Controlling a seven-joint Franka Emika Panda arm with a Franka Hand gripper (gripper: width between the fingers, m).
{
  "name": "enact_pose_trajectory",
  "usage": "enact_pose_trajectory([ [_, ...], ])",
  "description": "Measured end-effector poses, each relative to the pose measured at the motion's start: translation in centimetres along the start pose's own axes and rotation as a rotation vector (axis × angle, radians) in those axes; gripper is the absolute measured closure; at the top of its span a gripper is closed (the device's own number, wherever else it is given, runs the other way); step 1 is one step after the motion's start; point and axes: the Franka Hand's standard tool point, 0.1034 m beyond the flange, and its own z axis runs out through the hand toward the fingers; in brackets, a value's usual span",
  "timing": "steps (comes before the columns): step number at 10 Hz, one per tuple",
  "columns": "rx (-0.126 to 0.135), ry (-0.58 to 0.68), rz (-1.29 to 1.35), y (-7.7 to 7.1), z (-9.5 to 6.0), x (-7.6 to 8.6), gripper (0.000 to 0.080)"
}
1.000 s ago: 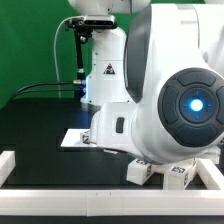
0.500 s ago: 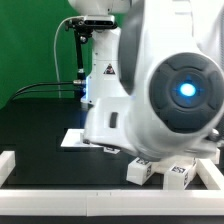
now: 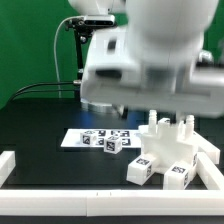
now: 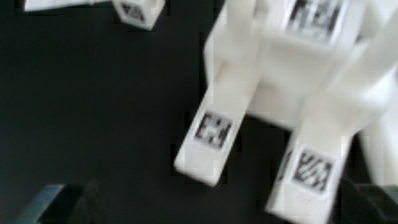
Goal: Assemble chair
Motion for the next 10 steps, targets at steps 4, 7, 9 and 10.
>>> enact_pose_trajectory([
  [4, 0.034, 0.29, -0.021, -1.0, -0.5, -0.2, 0.015],
  [7, 0.058, 0.51, -0.073, -2.5, 0.7, -3.0, 0.015],
  [9, 0.061, 0.505, -0.099, -2.8, 2.2, -6.6, 0.015],
  [10, 0.064, 0.516, -0.102, -2.7, 2.8, -7.2, 0.015],
])
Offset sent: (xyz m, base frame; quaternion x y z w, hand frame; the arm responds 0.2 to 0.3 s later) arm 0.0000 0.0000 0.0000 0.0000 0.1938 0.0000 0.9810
